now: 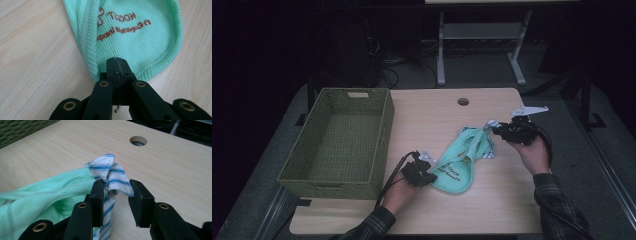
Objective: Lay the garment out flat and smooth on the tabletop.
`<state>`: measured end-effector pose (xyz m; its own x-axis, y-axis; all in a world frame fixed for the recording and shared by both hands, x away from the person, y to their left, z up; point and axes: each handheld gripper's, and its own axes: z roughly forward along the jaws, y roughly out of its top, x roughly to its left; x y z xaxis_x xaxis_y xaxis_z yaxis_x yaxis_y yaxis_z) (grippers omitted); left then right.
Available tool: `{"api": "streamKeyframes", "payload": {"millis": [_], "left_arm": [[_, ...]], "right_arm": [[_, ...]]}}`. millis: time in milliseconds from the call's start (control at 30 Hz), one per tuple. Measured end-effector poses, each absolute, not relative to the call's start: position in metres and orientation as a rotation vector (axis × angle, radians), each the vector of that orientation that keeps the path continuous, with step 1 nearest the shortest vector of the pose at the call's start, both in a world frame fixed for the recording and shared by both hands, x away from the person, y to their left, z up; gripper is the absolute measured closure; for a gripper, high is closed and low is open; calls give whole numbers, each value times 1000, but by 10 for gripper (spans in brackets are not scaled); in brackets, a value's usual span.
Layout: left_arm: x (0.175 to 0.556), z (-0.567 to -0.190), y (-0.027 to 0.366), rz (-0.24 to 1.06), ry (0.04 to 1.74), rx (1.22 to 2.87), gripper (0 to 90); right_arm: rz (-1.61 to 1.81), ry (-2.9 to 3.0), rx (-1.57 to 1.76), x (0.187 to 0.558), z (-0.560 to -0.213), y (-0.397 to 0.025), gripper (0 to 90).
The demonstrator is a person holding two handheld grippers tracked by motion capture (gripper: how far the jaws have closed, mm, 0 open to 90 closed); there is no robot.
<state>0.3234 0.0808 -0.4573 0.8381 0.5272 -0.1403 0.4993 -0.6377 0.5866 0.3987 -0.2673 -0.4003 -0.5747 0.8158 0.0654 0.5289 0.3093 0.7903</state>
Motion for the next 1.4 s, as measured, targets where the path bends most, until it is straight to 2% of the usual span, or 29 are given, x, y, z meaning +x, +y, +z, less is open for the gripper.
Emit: {"api": "streamKeyframes", "payload": {"millis": [267, 367, 700, 933, 1100, 1267, 1300, 1400], "left_arm": [[324, -457, 82, 57, 737, 2394, 894], [324, -457, 82, 52, 743, 2391, 894], [324, -457, 82, 52, 741, 2392, 894], [324, -457, 82, 51, 740, 2393, 895], [324, -457, 81, 52, 743, 2392, 895], [324, -456, 81, 54, 740, 2398, 895], [324, -457, 81, 51, 741, 2396, 896], [324, -457, 82, 52, 741, 2394, 896]], "right_arm": [[1164, 2259, 1197, 367, -410, -271, 683], [1170, 2282, 1217, 359, -424, -270, 714], [1096, 2335, 1246, 368, -453, -250, 734], [1063, 2339, 1296, 376, -464, -250, 737], [1010, 2357, 1266, 378, -471, -249, 844], [1001, 2338, 1258, 377, -466, -252, 854], [1008, 2319, 1261, 376, -462, -256, 897], [1003, 2286, 1260, 375, -457, -262, 898]]}}
